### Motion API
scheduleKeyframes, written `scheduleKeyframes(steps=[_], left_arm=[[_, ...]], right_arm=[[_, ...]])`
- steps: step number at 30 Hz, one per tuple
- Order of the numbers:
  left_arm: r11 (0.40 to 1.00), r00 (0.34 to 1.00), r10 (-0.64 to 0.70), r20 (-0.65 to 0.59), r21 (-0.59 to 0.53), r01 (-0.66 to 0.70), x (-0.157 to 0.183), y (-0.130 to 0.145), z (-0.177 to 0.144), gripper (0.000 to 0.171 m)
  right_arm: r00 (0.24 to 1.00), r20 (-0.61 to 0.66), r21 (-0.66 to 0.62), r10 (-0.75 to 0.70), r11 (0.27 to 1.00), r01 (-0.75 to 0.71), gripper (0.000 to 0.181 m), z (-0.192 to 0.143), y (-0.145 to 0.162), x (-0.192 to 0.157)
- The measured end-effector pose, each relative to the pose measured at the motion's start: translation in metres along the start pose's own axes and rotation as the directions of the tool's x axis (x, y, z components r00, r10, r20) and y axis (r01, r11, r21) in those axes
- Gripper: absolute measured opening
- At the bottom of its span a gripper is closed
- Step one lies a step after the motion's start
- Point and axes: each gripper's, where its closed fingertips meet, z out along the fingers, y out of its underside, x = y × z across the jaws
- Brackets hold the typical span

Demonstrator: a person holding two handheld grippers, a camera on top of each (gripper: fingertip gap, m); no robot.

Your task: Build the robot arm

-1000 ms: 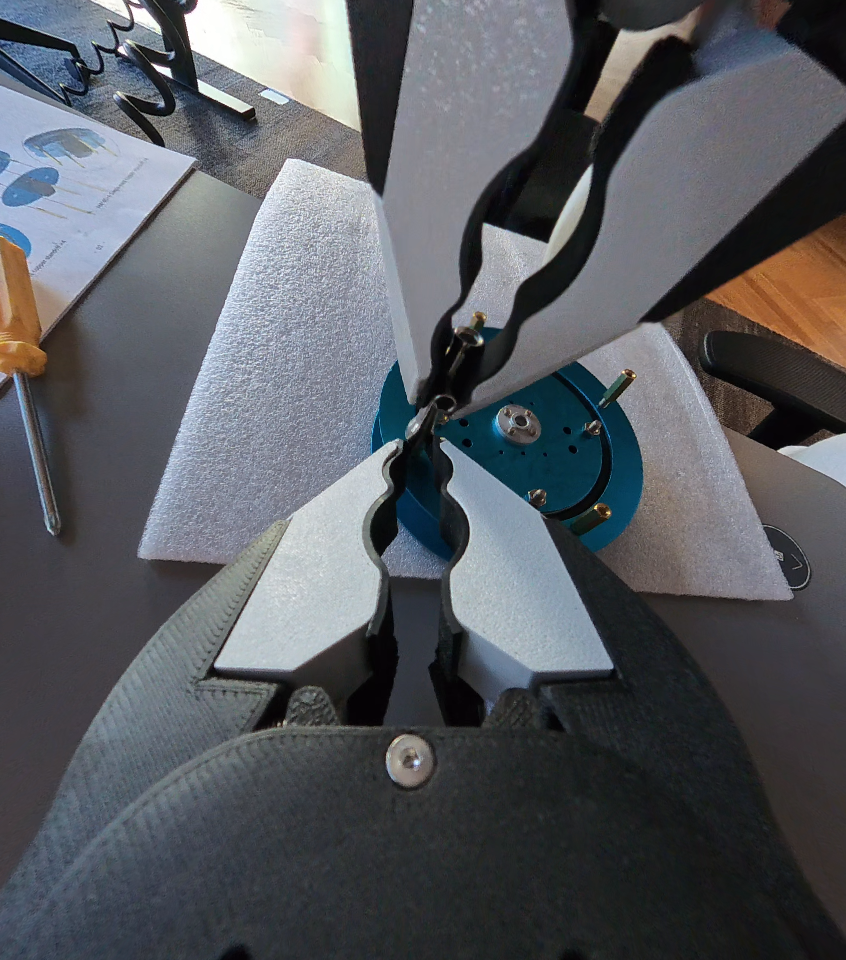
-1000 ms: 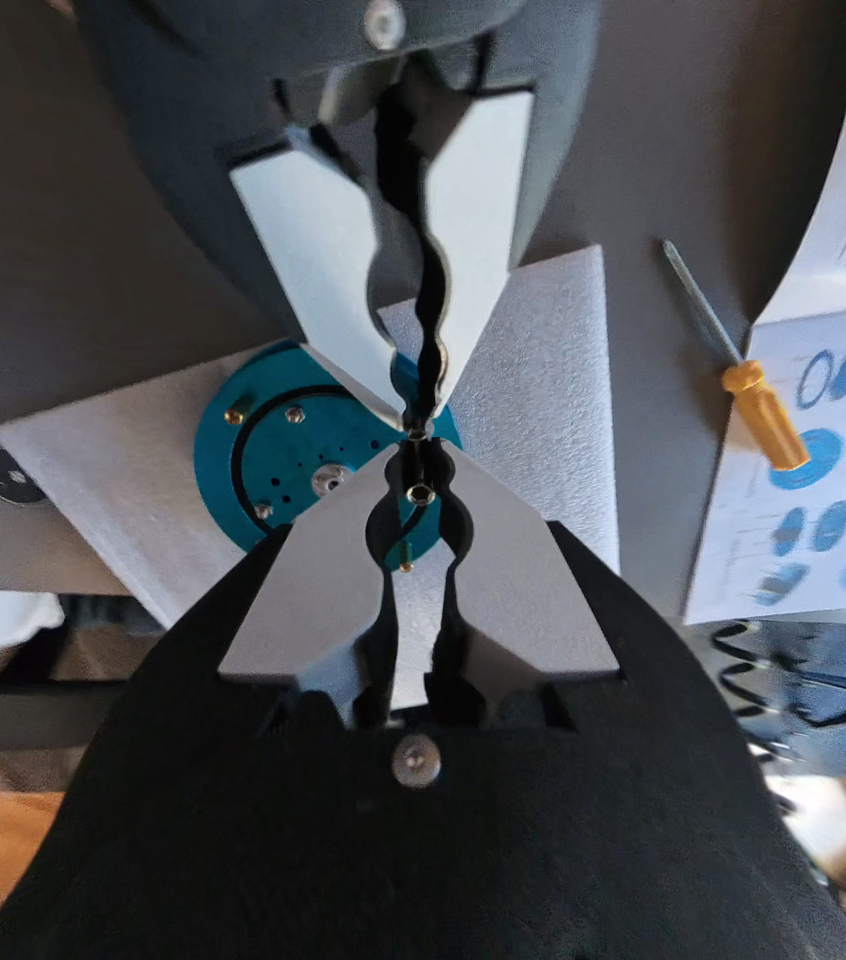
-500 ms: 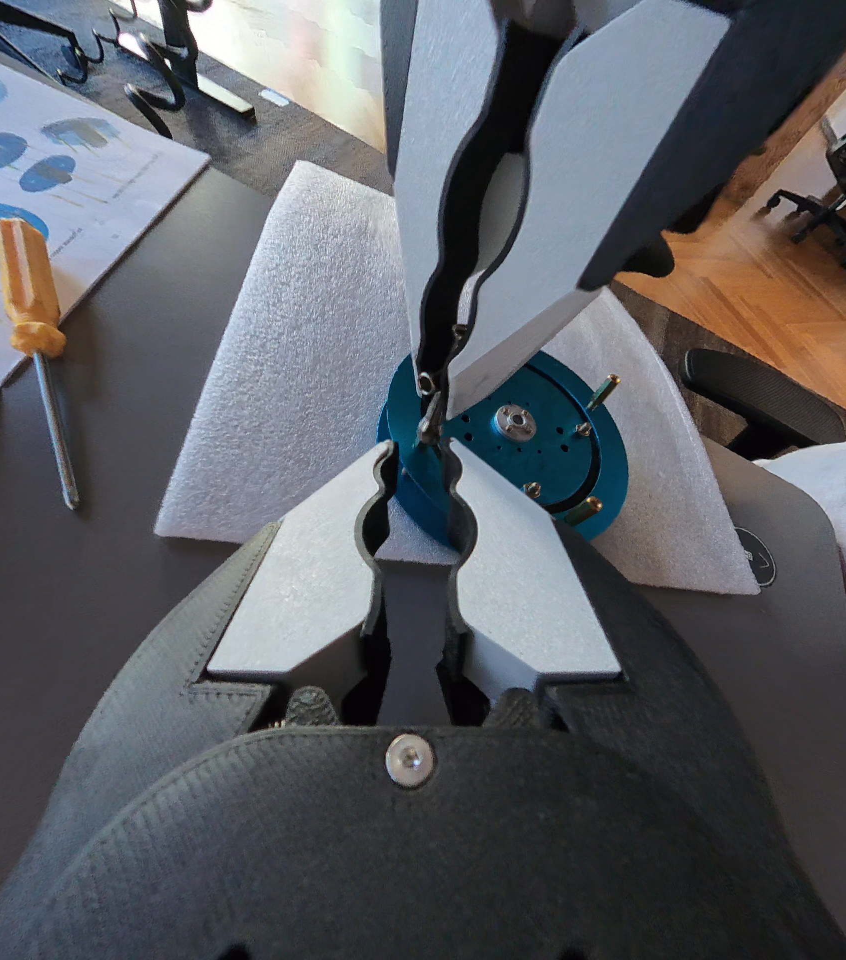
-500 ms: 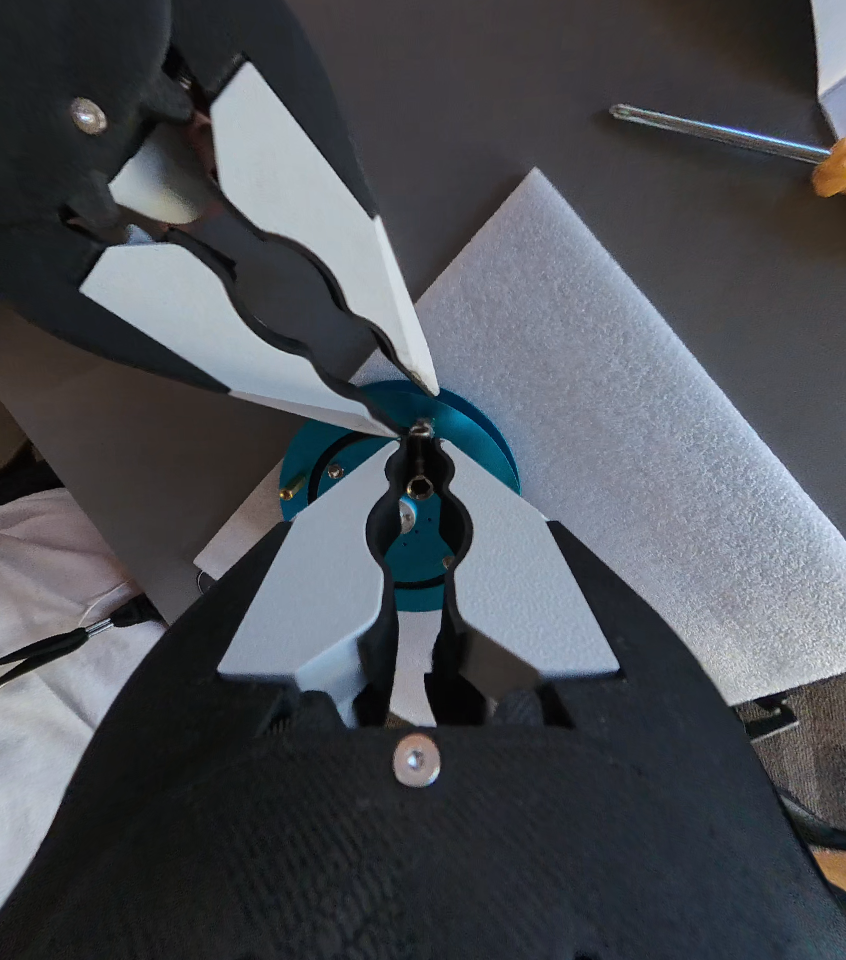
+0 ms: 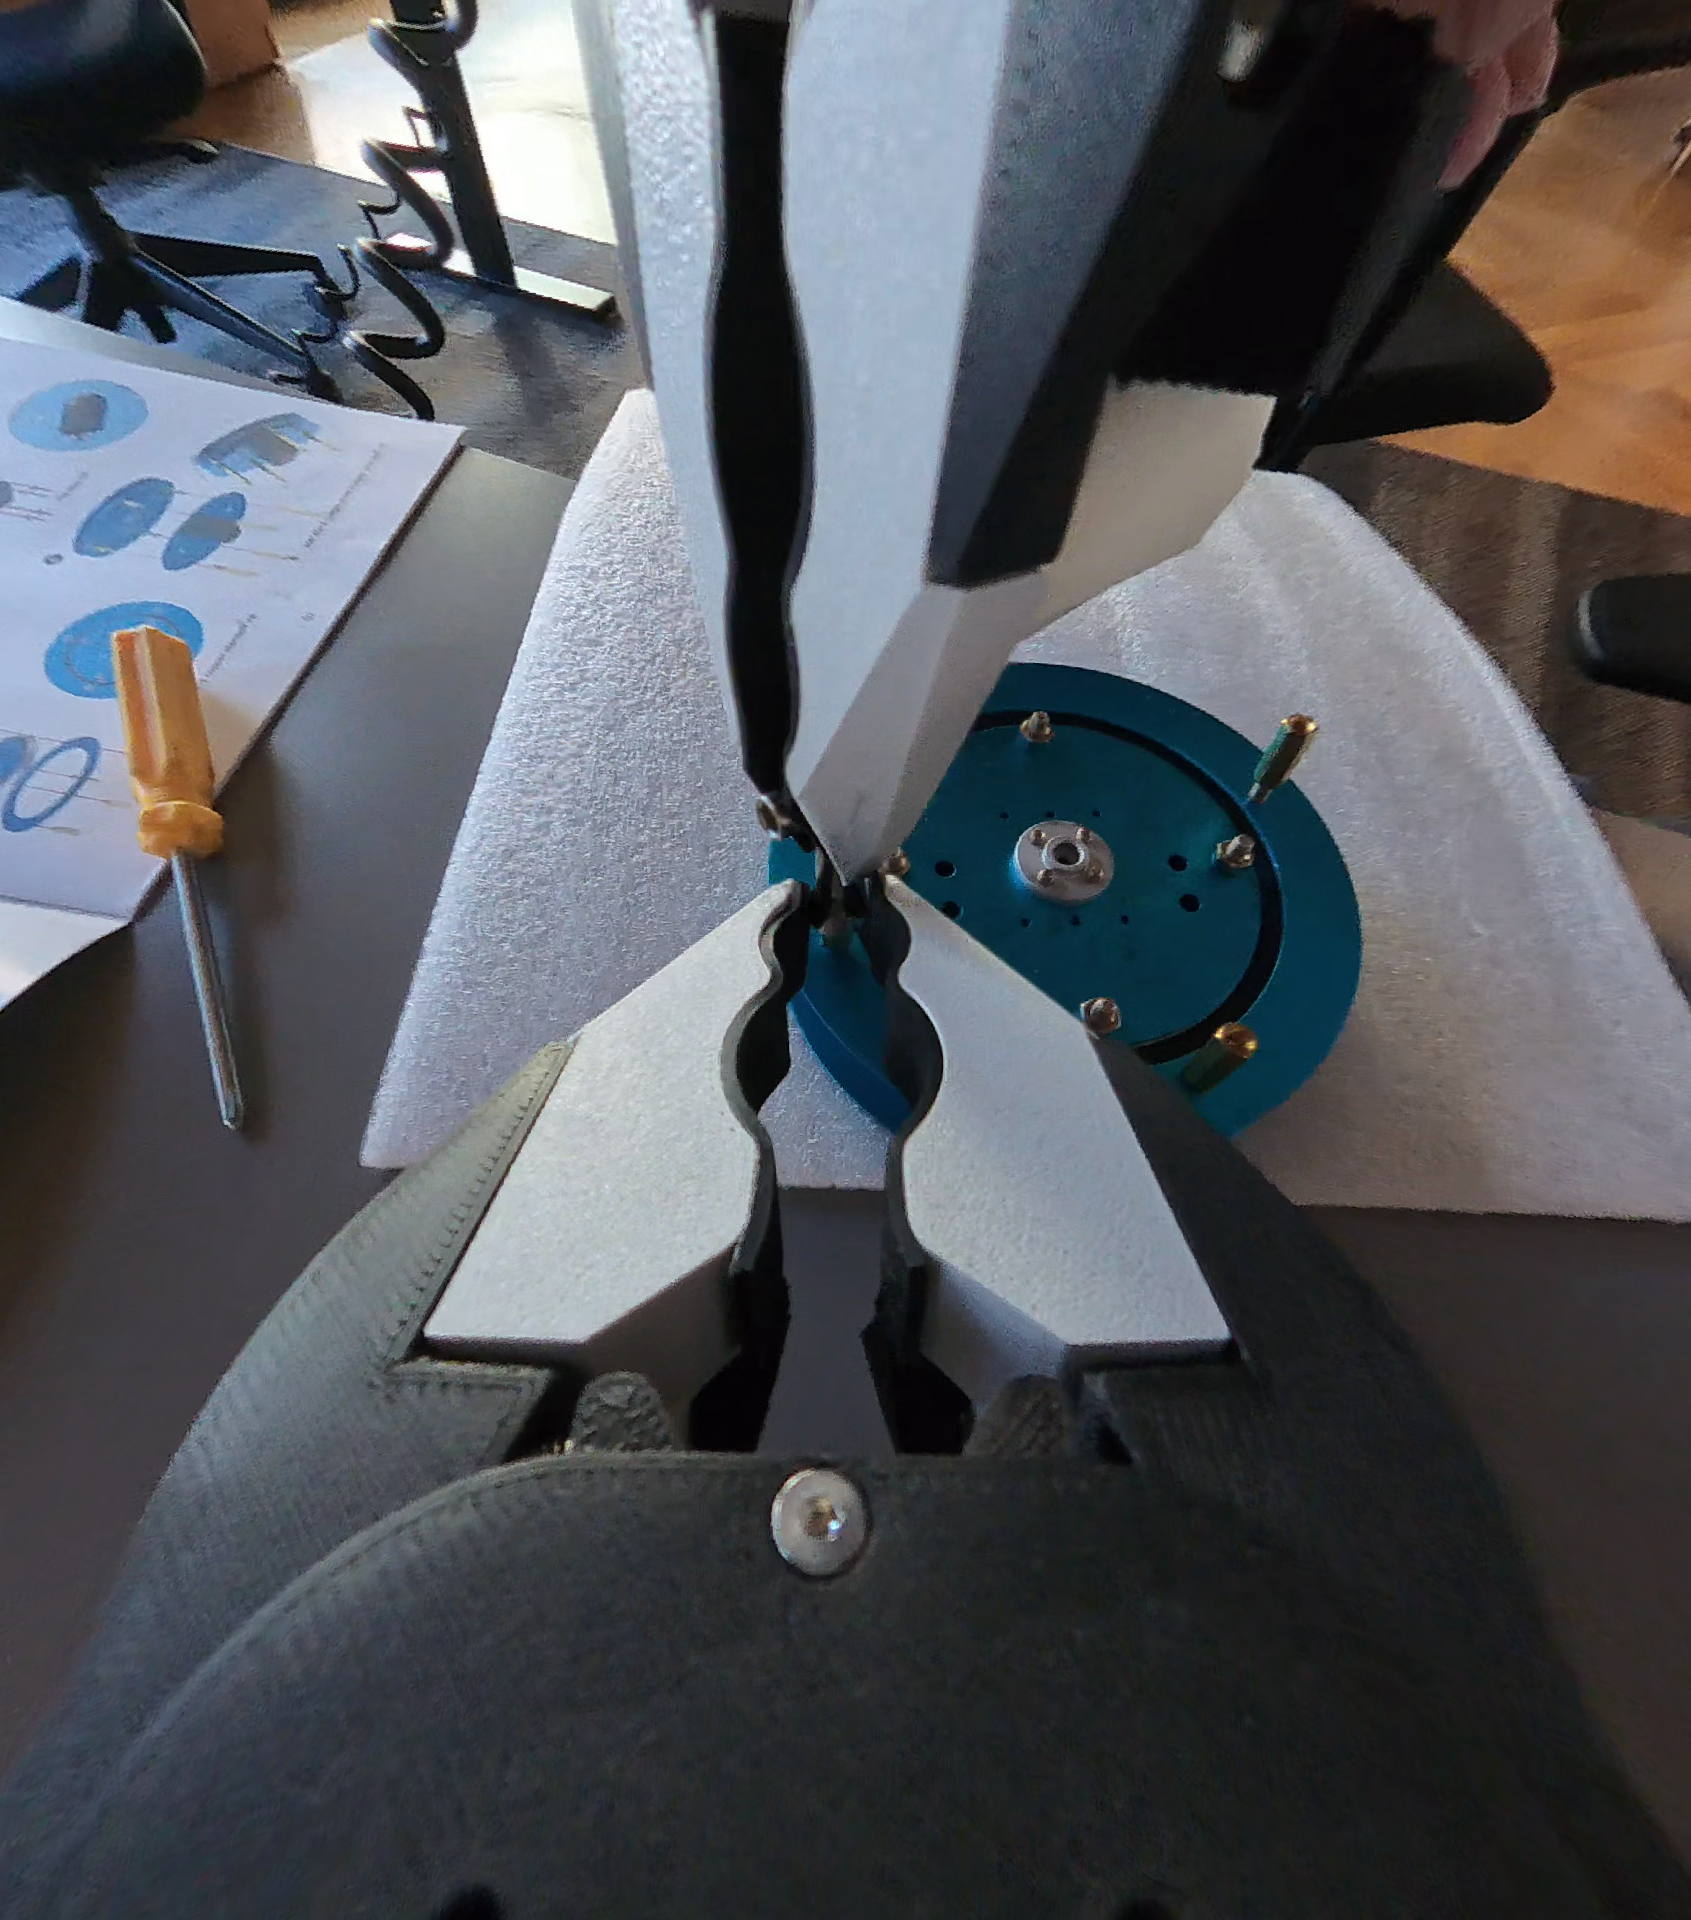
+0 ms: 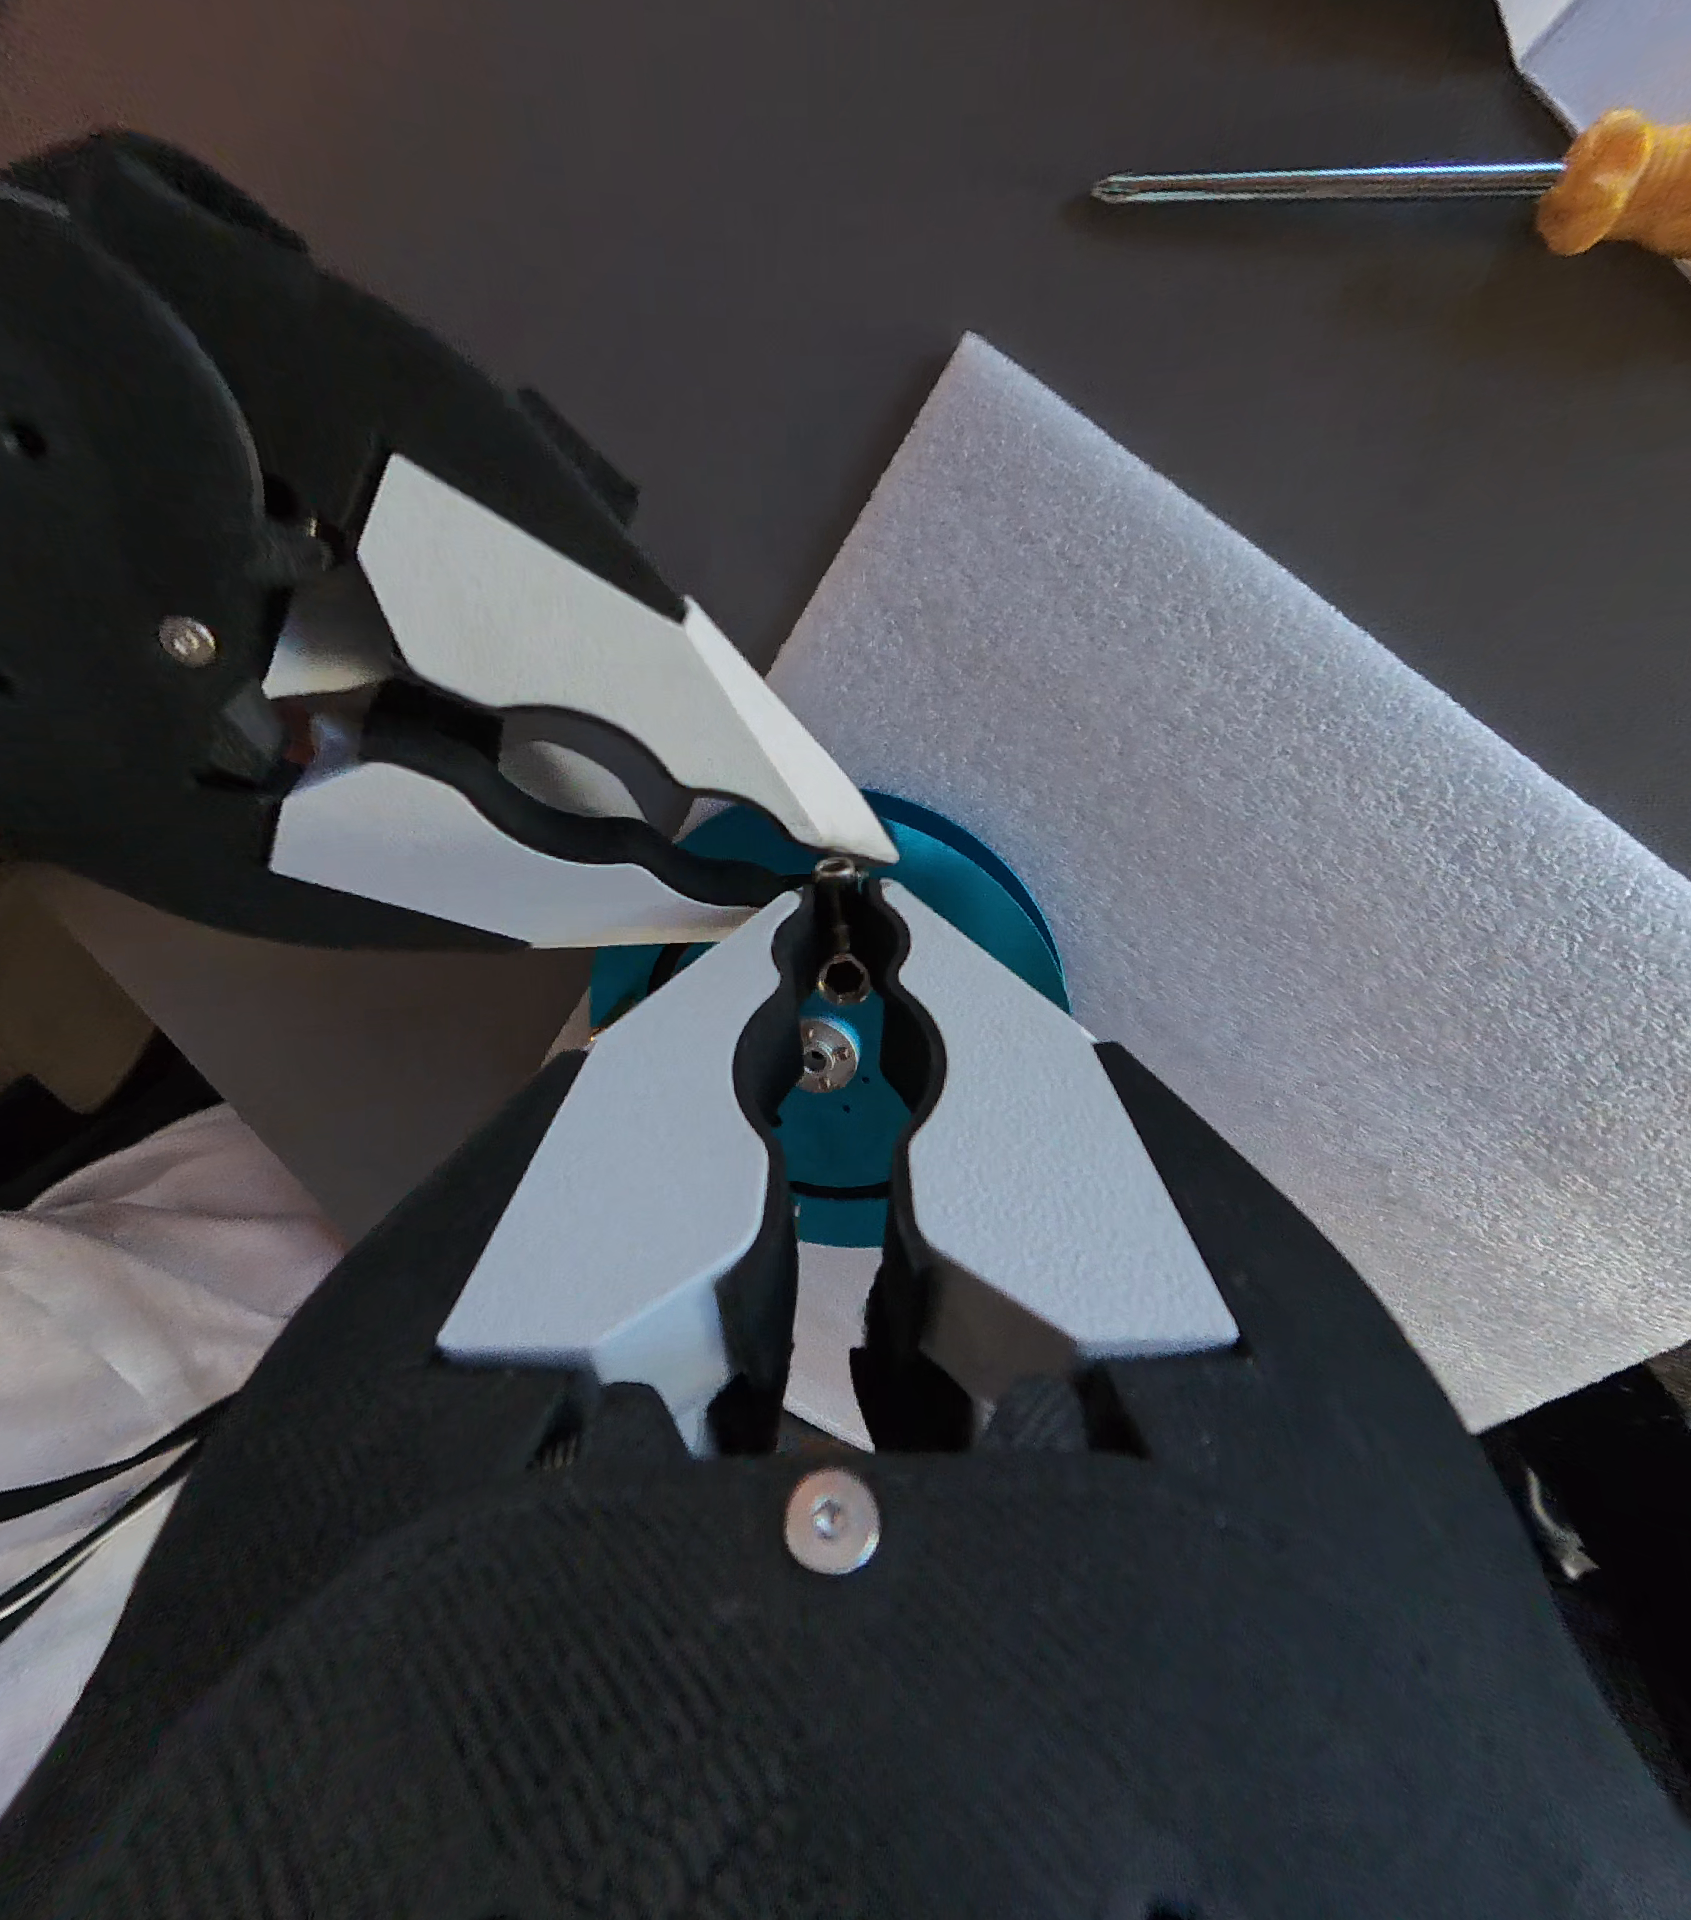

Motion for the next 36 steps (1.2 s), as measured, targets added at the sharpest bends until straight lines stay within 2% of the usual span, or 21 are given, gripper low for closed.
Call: scheduleKeyframes(steps=[3,7,10,12,14,16,17,18,19,21,22,23,24,25,27,28,30,32,33,34,36], left_arm=[[1.000,0.999,0.031,0.023,0.001,-0.031,-0.001,0.000,0.001,0.009],[1.000,1.000,-0.009,-0.011,0.006,0.009,0.000,0.001,0.000,0.009],[1.000,1.000,0.003,-0.006,0.006,-0.003,0.000,0.001,0.000,0.009],[1.000,1.000,-0.003,-0.018,0.005,0.003,0.001,0.001,0.000,0.009],[1.000,1.000,-0.011,-0.027,0.005,0.011,0.002,0.001,0.000,0.009],[1.000,0.999,-0.013,-0.031,0.005,0.013,0.002,0.001,0.000,0.009],[1.000,0.999,-0.013,-0.031,0.005,0.013,0.002,0.001,0.000,0.009],[1.000,0.999,-0.014,-0.031,0.005,0.014,0.002,0.001,0.000,0.009],[1.000,0.999,-0.014,-0.032,0.005,0.014,0.002,0.002,0.000,0.009],[1.000,0.999,-0.015,-0.033,0.005,0.015,0.002,0.002,0.000,0.009],[1.000,0.999,-0.015,-0.033,0.005,0.016,0.002,0.002,0.000,0.009],[1.000,0.999,-0.016,-0.034,0.005,0.016,0.002,0.002,0.000,0.009],[1.000,0.999,-0.016,-0.035,0.006,0.016,0.002,0.002,0.000,0.009],[1.000,0.999,-0.016,-0.035,0.006,0.017,0.002,0.002,-0.001,0.009],[1.000,0.999,-0.017,-0.036,0.006,0.017,0.002,0.002,-0.001,0.009],[1.000,0.999,-0.018,-0.037,0.006,0.019,0.002,0.002,-0.001,0.009],[1.000,0.999,-0.019,-0.038,0.005,0.019,0.003,0.002,-0.001,0.009],[1.000,0.999,-0.017,-0.037,0.005,0.017,0.003,0.002,-0.001,0.009],[1.000,0.999,-0.016,-0.037,0.005,0.016,0.003,0.002,-0.001,0.009],[1.000,0.999,-0.016,-0.037,0.005,0.016,0.003,0.002,-0.001,0.009],[1.000,0.999,-0.016,-0.037,0.005,0.016,0.003,0.002,-0.001,0.009]], right_arm=[[0.999,0.039,0.014,0.032,0.999,-0.033,0.005,0.000,-0.001,0.001],[0.994,0.110,0.024,0.001,1.000,-0.004,0.010,-0.002,-0.004,-0.002],[0.978,0.203,0.112,-0.051,0.993,0.028,0.017,-0.015,-0.016,-0.011],[0.962,0.228,0.226,-0.150,0.969,0.098,0.016,-0.031,-0.026,-0.016],[0.907,0.168,0.345,-0.387,0.885,0.314,0.019,-0.049,-0.030,-0.022],[0.762,-0.098,0.406,-0.640,0.673,0.618,0.030,-0.060,-0.029,-0.016],[0.674,-0.251,0.403,-0.695,0.558,0.726,0.033,-0.065,-0.031,-0.011],[0.597,-0.328,0.394,-0.733,0.468,0.791,0.037,-0.067,-0.028,-0.012],[0.567,-0.333,0.398,-0.754,0.433,0.809,0.038,-0.064,-0.025,-0.016],[0.631,-0.265,0.354,-0.729,0.535,0.767,0.032,-0.051,-0.018,-0.010],[0.653,-0.187,0.349,-0.734,0.572,0.742,0.009,-0.046,-0.012,-0.013],[0.668,-0.132,0.375,-0.732,0.587,0.717,0.000,-0.046,-0.009,-0.019],[0.661,-0.121,0.418,-0.740,0.566,0.710,0.000,-0.051,-0.010,-0.026],[0.620,-0.160,0.450,-0.768,0.503,0.738,0.000,-0.057,-0.010,-0.032],[0.478,-0.380,0.369,-0.792,0.344,0.863,0.000,-0.064,-0.015,-0.027],[0.341,-0.504,0.253,-0.793,0.242,0.937,0.000,-0.065,-0.017,-0.020],[-0.031,-0.625,-0.081,-0.780,0.025,0.996,0.000,-0.060,-0.016,-0.008],[-0.414,-0.580,-0.401,-0.702,-0.197,0.895,0.026,-0.052,-0.014,-0.002],[-0.551,-0.537,-0.508,-0.639,-0.277,0.816,0.038,-0.048,-0.015,-0.002],[-0.640,-0.489,-0.566,-0.593,-0.343,0.750,0.050,-0.042,-0.014,-0.003],[-0.747,-0.408,-0.617,-0.525,-0.445,0.650,0.056,-0.031,-0.011,-0.009]])
